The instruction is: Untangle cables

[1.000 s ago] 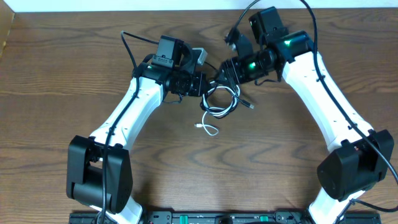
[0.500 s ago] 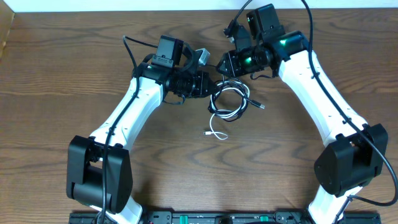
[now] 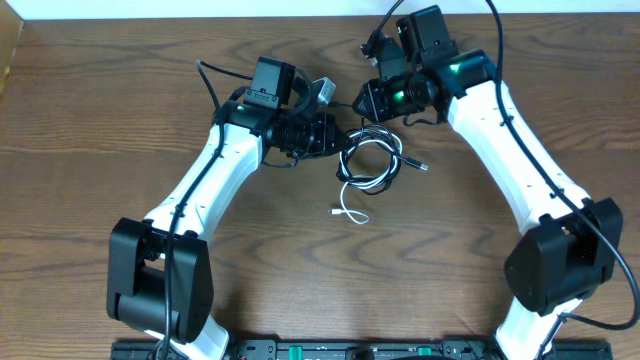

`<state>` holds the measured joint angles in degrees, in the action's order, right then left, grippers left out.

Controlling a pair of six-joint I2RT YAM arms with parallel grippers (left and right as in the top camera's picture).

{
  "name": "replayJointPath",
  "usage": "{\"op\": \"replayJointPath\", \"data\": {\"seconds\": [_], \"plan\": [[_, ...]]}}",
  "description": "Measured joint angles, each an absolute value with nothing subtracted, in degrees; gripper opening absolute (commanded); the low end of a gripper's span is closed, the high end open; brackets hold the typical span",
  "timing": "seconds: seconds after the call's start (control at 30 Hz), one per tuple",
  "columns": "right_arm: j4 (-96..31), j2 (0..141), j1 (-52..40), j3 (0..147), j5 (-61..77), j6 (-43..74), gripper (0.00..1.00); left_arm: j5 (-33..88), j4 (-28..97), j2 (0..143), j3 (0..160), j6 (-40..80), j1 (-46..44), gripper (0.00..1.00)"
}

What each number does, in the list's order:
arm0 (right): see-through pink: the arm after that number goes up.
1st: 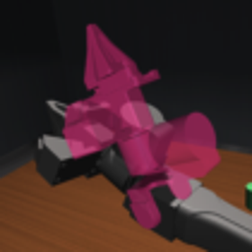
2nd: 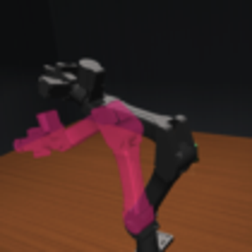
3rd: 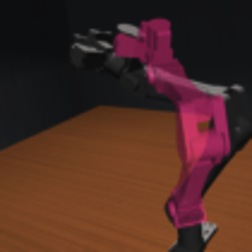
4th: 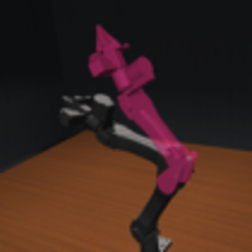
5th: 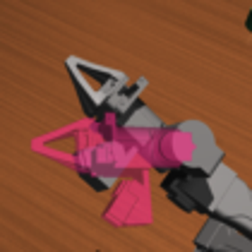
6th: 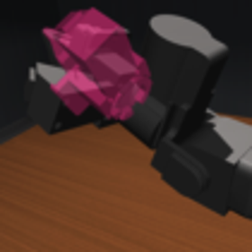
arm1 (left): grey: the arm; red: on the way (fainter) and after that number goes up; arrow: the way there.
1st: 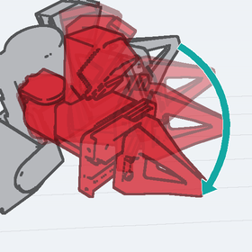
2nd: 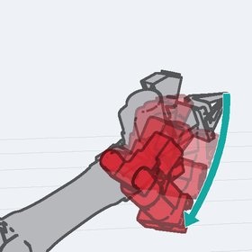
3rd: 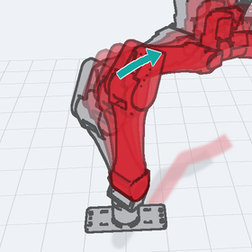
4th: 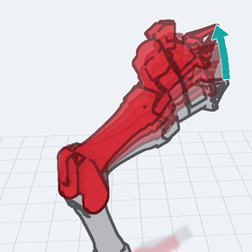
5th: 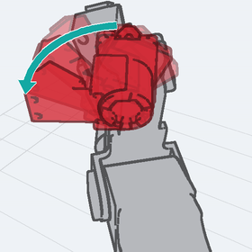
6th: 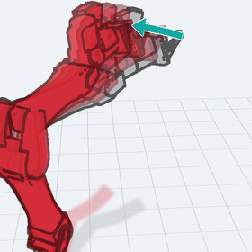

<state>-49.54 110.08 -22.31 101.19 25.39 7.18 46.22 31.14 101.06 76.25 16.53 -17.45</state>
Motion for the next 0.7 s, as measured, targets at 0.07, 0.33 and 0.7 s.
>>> {"op": "replayJointPath", "data": {"seconds": [0.07, 0.33, 0.7], "plan": [[-48.8, 110.9, -22.6, 101.2, 26.2, 7.1, 0.11, 46.2, 31.1, 101.1, 76.2, 16.5, -17.5, 0.07], [-47.3, 114.3, -23.5, 101.2, 28.2, 7.0, 0.01, 46.2, 31.0, 101.1, 76.2, 16.6, -17.5, 0.07], [-56.0, 106.7, -20.1, 101.1, 28.4, 6.7, 0.01, 36.9, 29.5, 101.1, 76.2, 16.7, -17.5, 0.07]]}}
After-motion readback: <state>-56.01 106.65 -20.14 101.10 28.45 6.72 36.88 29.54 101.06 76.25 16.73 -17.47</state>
